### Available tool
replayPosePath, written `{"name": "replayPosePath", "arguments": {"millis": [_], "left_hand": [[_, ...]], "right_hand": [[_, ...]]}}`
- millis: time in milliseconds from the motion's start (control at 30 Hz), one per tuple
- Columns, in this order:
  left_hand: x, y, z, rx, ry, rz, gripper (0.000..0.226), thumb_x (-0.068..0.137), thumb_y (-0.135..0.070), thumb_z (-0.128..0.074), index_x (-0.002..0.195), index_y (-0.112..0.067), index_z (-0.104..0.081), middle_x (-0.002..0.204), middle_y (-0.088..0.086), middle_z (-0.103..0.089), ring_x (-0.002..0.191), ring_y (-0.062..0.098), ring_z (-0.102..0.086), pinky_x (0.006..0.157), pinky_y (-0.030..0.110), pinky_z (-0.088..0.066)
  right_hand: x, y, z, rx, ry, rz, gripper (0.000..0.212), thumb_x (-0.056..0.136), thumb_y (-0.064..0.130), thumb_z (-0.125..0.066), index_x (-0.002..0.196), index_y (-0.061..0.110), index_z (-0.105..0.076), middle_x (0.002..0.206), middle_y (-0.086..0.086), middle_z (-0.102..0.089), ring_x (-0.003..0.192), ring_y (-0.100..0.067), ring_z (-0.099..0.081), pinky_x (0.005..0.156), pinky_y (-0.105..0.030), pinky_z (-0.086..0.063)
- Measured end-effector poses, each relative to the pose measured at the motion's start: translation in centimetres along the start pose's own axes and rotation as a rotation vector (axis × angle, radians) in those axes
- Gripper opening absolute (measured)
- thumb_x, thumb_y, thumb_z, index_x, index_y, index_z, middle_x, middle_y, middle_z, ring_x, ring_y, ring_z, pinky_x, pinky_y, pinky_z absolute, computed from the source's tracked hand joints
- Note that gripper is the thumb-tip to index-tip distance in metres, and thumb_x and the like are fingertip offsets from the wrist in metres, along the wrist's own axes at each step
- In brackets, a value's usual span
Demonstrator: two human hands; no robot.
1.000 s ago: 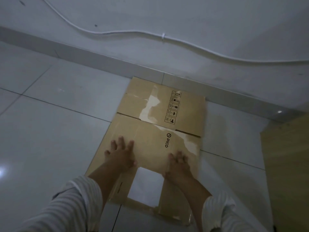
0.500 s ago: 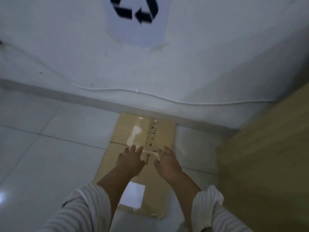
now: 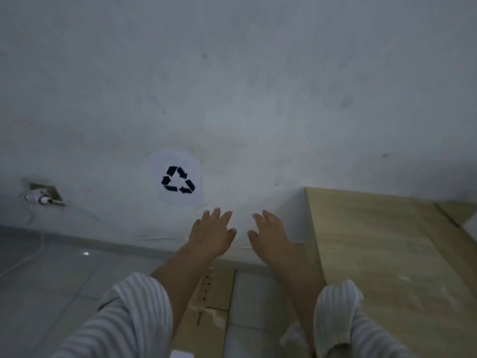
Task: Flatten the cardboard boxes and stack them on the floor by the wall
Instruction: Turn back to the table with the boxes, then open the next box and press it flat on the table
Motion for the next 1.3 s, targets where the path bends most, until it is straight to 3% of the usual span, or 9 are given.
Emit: {"name": "replayPosePath", "arguments": {"millis": [267, 467, 700, 867, 1033, 1133, 1233, 1300], "left_hand": [[-7.2, -15.3, 5.6, 0.026, -0.108, -0.110, 0.059, 0.096, -0.051, -0.033, 0.149, -0.029, -0.020, 0.160, 0.005, -0.015, 0.146, 0.031, -0.013, 0.116, 0.047, -0.020], [-14.7, -25.1, 7.0, 0.033, -0.101, -0.149, 0.058, 0.096, -0.049, -0.034, 0.148, -0.028, -0.023, 0.159, 0.005, -0.017, 0.145, 0.032, -0.015, 0.114, 0.047, -0.022], [-17.5, -36.4, 10.1, 0.001, -0.153, -0.205, 0.057, 0.096, -0.049, -0.035, 0.148, -0.030, -0.023, 0.160, 0.004, -0.016, 0.146, 0.031, -0.014, 0.115, 0.047, -0.021], [-15.8, -48.0, 6.7, -0.057, -0.155, -0.274, 0.057, 0.095, -0.049, -0.037, 0.147, -0.031, -0.025, 0.159, 0.004, -0.019, 0.145, 0.031, -0.017, 0.113, 0.045, -0.023], [-12.6, -61.9, 1.5, -0.159, -0.056, -0.299, 0.058, 0.094, -0.050, -0.039, 0.147, -0.028, -0.027, 0.157, 0.004, -0.024, 0.143, 0.025, -0.025, 0.111, 0.041, -0.028], [-10.7, -69.7, -0.6, -0.281, -0.013, -0.283, 0.061, 0.093, -0.049, -0.043, 0.147, -0.024, -0.029, 0.154, 0.005, -0.032, 0.138, 0.025, -0.034, 0.109, 0.040, -0.034], [-9.3, -75.9, -2.0, -0.394, 0.014, -0.229, 0.067, 0.093, -0.054, -0.038, 0.149, -0.021, -0.020, 0.157, 0.004, -0.024, 0.141, 0.026, -0.029, 0.111, 0.041, -0.032], [-8.6, -78.8, -2.7, -0.450, 0.006, -0.190, 0.070, 0.092, -0.056, -0.038, 0.150, -0.022, -0.018, 0.157, 0.004, -0.022, 0.141, 0.027, -0.027, 0.110, 0.044, -0.033]], "right_hand": [[-9.0, -5.3, 14.5, 0.038, -0.215, 0.077, 0.051, 0.094, 0.025, -0.050, 0.142, 0.011, -0.038, 0.152, -0.015, -0.030, 0.142, -0.026, -0.021, 0.115, -0.031, -0.012], [-17.2, -9.6, 21.1, 0.087, -0.180, 0.046, 0.052, 0.093, 0.025, -0.050, 0.142, 0.013, -0.038, 0.151, -0.011, -0.032, 0.141, -0.025, -0.021, 0.113, -0.033, -0.021], [-22.0, -16.3, 30.1, 0.101, -0.272, 0.047, 0.050, 0.093, 0.023, -0.051, 0.141, 0.011, -0.040, 0.150, -0.012, -0.035, 0.141, -0.021, -0.024, 0.113, -0.030, -0.017], [-23.4, -26.4, 36.1, 0.077, -0.342, 0.008, 0.050, 0.092, 0.026, -0.050, 0.140, 0.016, -0.040, 0.150, -0.009, -0.035, 0.140, -0.022, -0.025, 0.113, -0.035, -0.022], [-24.2, -39.7, 42.3, 0.006, -0.341, -0.053, 0.049, 0.093, 0.028, -0.048, 0.141, 0.018, -0.039, 0.149, -0.005, -0.035, 0.138, -0.022, -0.029, 0.112, -0.035, -0.026], [-24.4, -47.3, 47.0, -0.025, -0.390, -0.064, 0.046, 0.093, 0.024, -0.049, 0.137, 0.012, -0.043, 0.142, -0.009, -0.043, 0.132, -0.026, -0.037, 0.107, -0.033, -0.031], [-24.1, -54.0, 50.8, 0.012, -0.429, -0.152, 0.044, 0.093, 0.025, -0.049, 0.134, 0.011, -0.045, 0.136, -0.011, -0.048, 0.123, -0.028, -0.044, 0.101, -0.037, -0.039], [-23.6, -57.3, 51.4, 0.068, -0.363, -0.212, 0.048, 0.093, 0.030, -0.048, 0.138, 0.016, -0.039, 0.140, -0.009, -0.044, 0.125, -0.027, -0.042, 0.101, -0.040, -0.042]]}}
Point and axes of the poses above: each hand's wrist, its own x-axis towards the middle knuckle, its own z-axis out of the back of the hand, y = z × x, the point moved 1 cm from there along x, towards the middle knuckle
